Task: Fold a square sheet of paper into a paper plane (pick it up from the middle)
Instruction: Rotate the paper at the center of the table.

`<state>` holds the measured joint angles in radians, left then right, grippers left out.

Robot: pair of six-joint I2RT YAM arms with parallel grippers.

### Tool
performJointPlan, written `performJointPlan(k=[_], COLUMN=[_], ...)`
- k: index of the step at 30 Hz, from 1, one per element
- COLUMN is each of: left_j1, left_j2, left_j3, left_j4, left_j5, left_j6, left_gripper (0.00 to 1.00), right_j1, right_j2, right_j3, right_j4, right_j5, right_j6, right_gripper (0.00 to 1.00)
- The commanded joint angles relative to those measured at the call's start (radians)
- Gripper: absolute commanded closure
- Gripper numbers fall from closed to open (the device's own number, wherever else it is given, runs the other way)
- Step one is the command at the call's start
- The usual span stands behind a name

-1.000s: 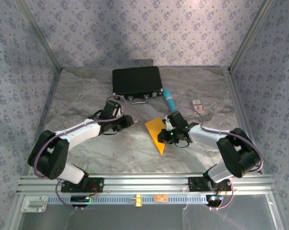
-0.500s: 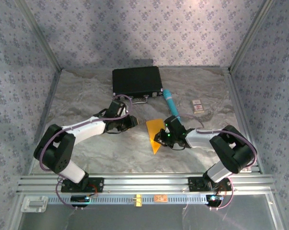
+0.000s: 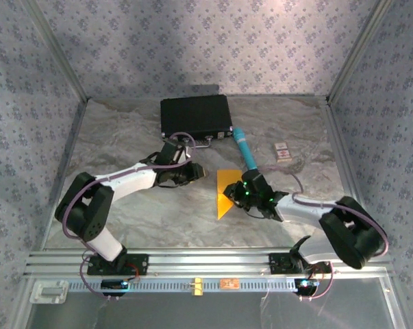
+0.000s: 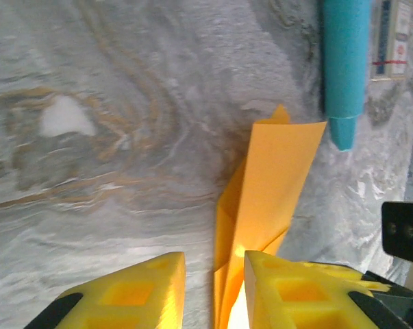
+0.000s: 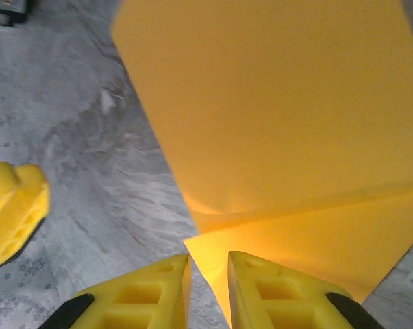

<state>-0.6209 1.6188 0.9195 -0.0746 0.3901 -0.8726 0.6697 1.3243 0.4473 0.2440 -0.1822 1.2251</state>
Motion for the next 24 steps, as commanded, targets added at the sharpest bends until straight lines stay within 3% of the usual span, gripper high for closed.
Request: performJointPlan(k=[1,9,18,24], left_j1=[-0.029,-0.084,-0.101,-0.099], left_j2=[0.047,0.206,0.362,0.41], left_j3=[0.077,0.219,0.345,0.288], left_j4=[0.007,-0.003,-0.05,-0.044], left_j5=[0.059,0.136,0.149,0.146], left_j6=[0.037,0.06,0.097,0.08], left_gripper=[0.72,0.77,0.79,0.82], right_j1=[-0.06,-0.18,-0.19,-0.196], right_j2=[-0.054,-0.058,-0.042,-0.048], right_j3=[0.026,0.042,0.015,0.01], right_j4=[-0.148,-0.255,-0.205,-0.197], right_j5=[-0.007,-0.116,-0.144,-0.152], right_j6=[-0.127,-0.268,-0.28,-0.301], right_gripper=[0.78,0.79,0.78,0.75])
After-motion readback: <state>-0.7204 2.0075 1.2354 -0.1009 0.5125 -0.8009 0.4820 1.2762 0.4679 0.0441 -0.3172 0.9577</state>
